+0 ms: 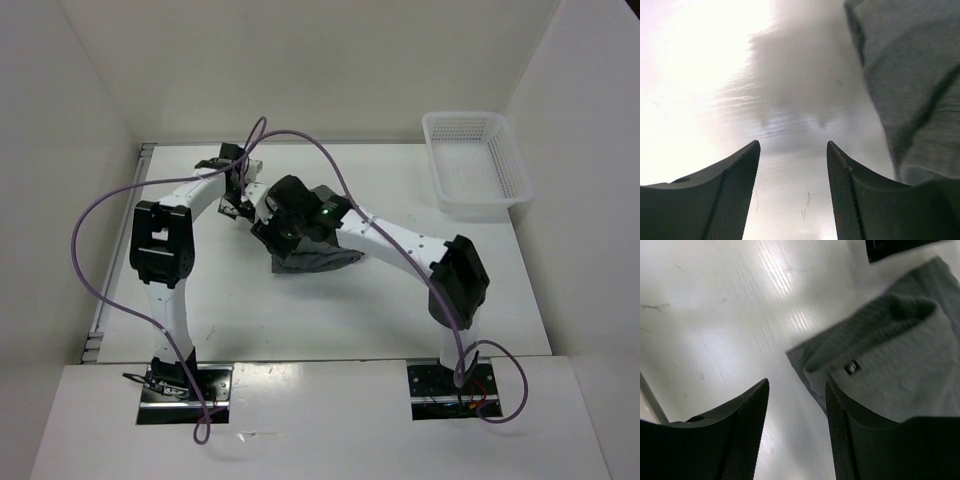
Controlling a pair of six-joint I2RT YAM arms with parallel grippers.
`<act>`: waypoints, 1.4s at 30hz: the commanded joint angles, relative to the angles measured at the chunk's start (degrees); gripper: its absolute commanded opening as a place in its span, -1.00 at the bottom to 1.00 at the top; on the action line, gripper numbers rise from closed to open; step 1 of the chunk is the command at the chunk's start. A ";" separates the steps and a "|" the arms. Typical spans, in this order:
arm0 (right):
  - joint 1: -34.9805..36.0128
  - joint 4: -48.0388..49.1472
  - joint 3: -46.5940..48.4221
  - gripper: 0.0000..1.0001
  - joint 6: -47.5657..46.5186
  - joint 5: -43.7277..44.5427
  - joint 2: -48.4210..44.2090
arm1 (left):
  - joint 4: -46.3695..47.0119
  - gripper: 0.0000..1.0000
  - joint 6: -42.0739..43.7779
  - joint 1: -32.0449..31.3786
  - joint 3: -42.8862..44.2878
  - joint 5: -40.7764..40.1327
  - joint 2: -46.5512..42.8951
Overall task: Fold and stack the shorts
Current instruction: Fold the shorts
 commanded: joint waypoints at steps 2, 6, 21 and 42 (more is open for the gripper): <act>-3.47 4.32 -7.17 0.08 -4.38 7.14 -10.83 | -3.88 0.28 1.28 -1.39 6.69 1.52 -7.84; -9.18 6.35 -16.91 0.03 -6.84 11.02 -14.89 | -9.50 0.28 1.28 -4.99 6.18 11.79 -11.01; -23.97 13.64 -32.14 0.13 -8.35 3.73 -14.90 | -10.84 0.25 1.28 -12.91 1.15 20.16 -4.17; -23.97 15.49 -39.97 0.26 -7.56 -2.34 -15.61 | -11.45 -0.03 1.28 -14.06 2.57 24.74 1.10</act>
